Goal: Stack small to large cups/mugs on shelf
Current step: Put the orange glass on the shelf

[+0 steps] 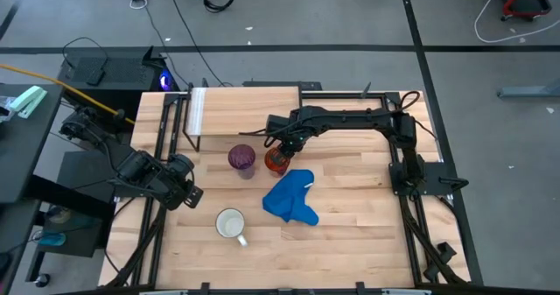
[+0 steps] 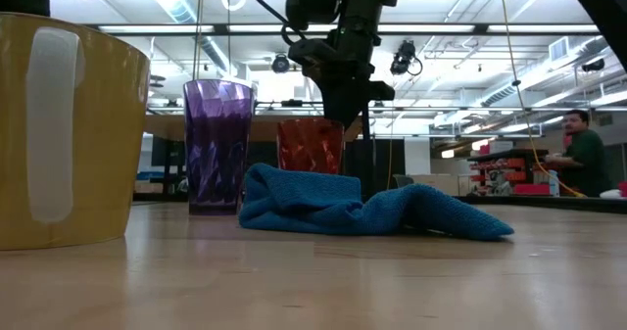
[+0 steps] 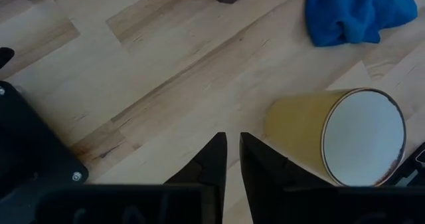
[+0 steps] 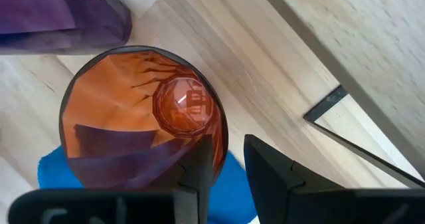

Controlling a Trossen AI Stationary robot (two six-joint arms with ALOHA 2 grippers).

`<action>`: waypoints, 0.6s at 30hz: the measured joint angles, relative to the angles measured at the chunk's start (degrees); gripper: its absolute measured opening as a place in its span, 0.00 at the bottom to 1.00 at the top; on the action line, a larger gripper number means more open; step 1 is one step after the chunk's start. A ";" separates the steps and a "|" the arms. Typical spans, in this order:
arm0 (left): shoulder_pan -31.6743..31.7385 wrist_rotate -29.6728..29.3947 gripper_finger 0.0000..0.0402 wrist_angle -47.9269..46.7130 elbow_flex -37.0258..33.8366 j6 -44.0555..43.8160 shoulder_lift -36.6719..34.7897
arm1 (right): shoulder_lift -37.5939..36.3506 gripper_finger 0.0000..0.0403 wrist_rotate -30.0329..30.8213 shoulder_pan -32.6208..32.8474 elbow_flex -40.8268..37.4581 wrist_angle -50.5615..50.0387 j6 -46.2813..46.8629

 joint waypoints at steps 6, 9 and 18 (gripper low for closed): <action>0.00 0.00 0.13 0.00 0.00 0.00 0.00 | 0.02 0.23 -0.37 0.61 -0.04 0.03 0.19; 0.00 0.00 0.13 0.00 0.00 -0.02 0.00 | 0.07 0.23 0.27 1.34 -0.08 -0.01 0.42; 0.00 -0.01 0.14 0.10 0.00 -0.11 0.00 | -0.71 0.23 0.98 1.94 -0.26 -0.10 1.95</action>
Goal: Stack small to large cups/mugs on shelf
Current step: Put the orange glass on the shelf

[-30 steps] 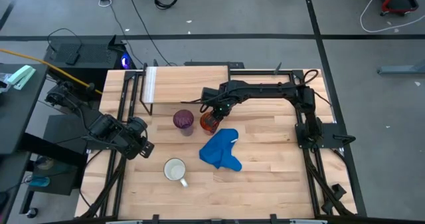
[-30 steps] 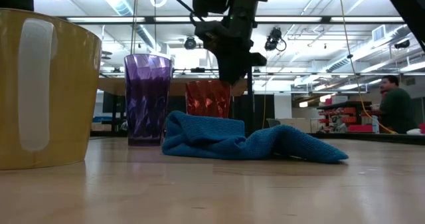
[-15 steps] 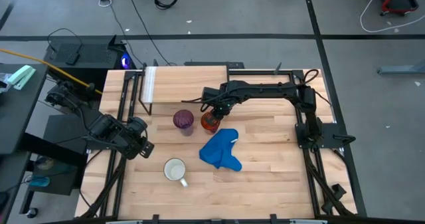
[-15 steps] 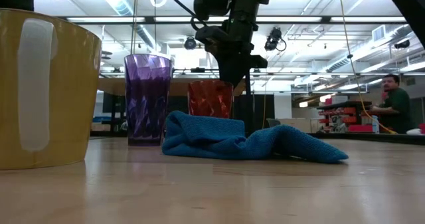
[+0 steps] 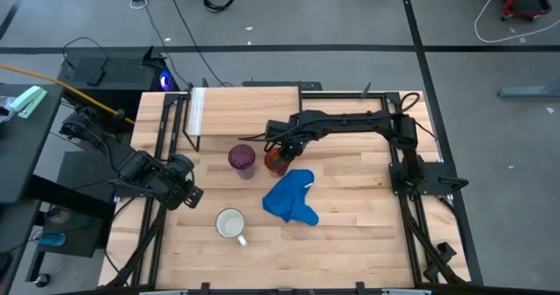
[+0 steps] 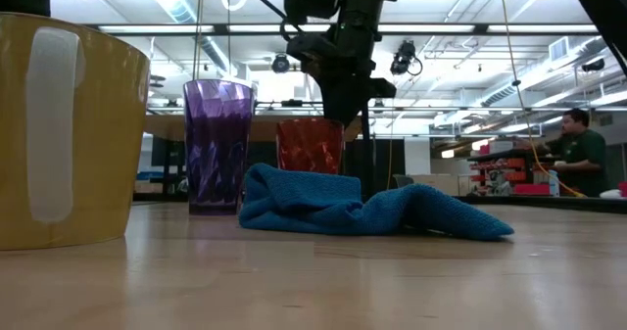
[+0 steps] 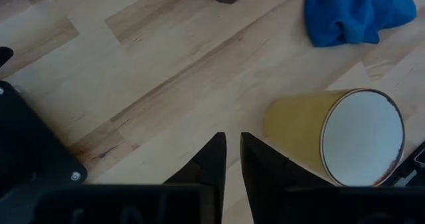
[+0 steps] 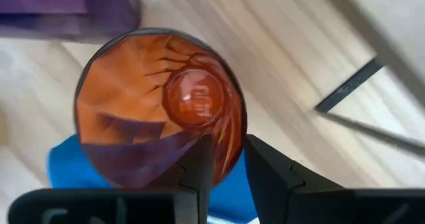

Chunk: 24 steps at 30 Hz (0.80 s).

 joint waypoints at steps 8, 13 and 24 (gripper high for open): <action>0.00 0.01 0.13 0.54 0.00 -0.02 0.02 | -4.72 0.23 1.44 0.25 0.03 -3.30 5.95; 0.07 -0.01 0.13 0.49 0.00 0.02 0.02 | -7.35 0.23 3.04 1.82 0.01 -5.72 10.96; 0.07 -2.21 0.12 0.42 0.00 0.11 0.02 | -14.83 0.23 9.60 11.13 -10.65 -3.85 25.54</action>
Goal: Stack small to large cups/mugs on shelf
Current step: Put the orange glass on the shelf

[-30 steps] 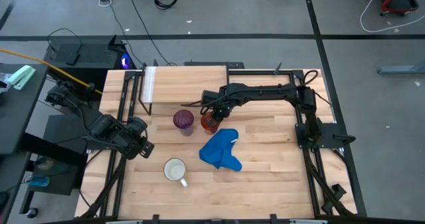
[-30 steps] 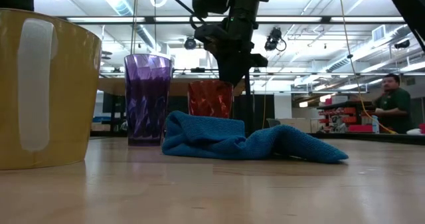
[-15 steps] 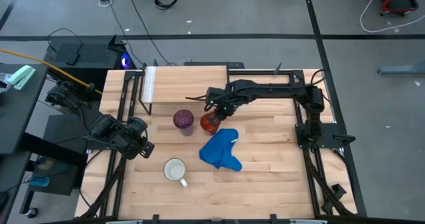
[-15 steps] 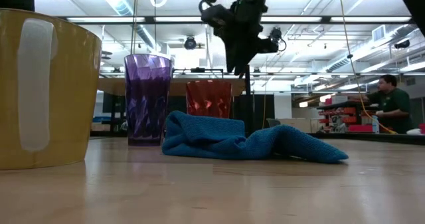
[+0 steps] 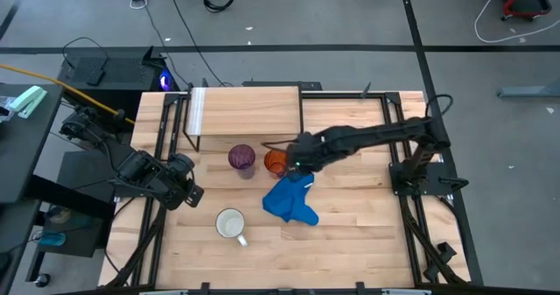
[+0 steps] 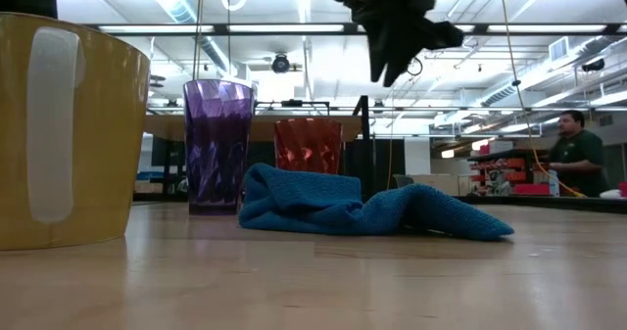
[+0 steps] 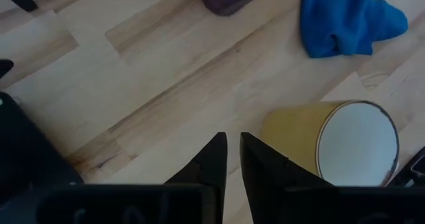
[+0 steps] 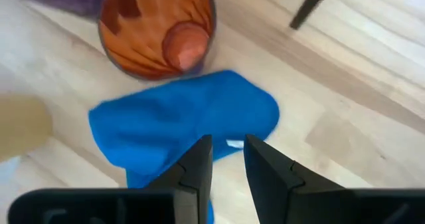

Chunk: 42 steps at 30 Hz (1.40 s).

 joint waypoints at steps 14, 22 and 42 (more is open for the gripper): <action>0.00 -1.26 0.11 -0.18 0.00 1.63 0.00 | -1.79 0.23 6.29 -0.45 -12.64 23.23 18.10; 0.00 -1.24 0.13 -0.18 0.00 2.68 0.00 | -1.35 0.23 4.04 -3.10 -12.67 23.42 17.71; 0.00 -1.46 0.12 -0.08 0.00 2.86 -0.01 | 0.85 0.23 2.56 -3.84 -12.64 26.02 17.78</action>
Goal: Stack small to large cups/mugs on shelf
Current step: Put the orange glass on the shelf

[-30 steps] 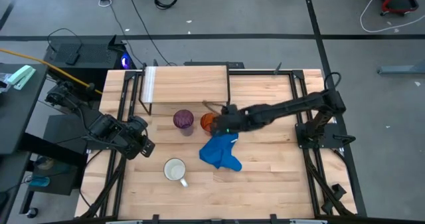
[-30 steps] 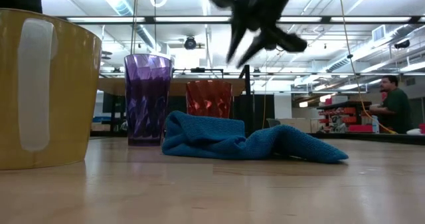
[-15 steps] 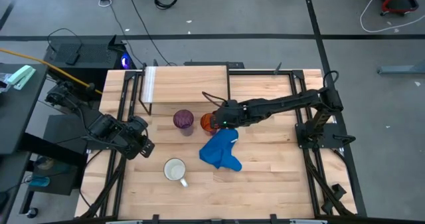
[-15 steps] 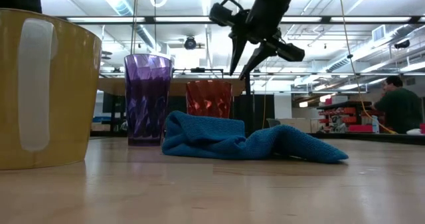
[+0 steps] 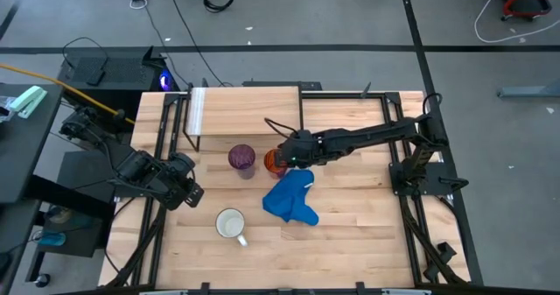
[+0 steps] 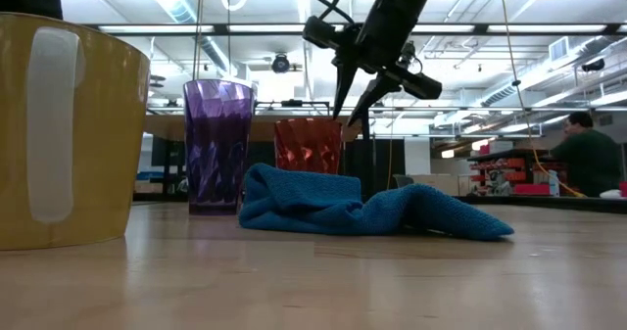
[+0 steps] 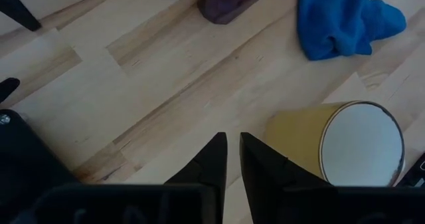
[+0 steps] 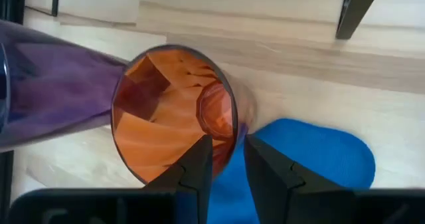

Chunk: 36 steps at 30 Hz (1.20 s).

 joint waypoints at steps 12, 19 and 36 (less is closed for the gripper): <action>0.00 -0.44 0.12 0.01 0.00 0.01 0.01 | 1.20 0.23 -1.03 -0.37 -0.02 0.32 -0.26; 0.00 -0.50 0.13 0.17 0.00 0.00 0.03 | 3.32 0.23 -1.32 -0.45 -0.04 4.40 -0.57; 0.00 -0.79 0.13 0.04 0.00 0.00 0.01 | 3.56 0.18 -2.45 -1.00 -0.02 3.66 -1.88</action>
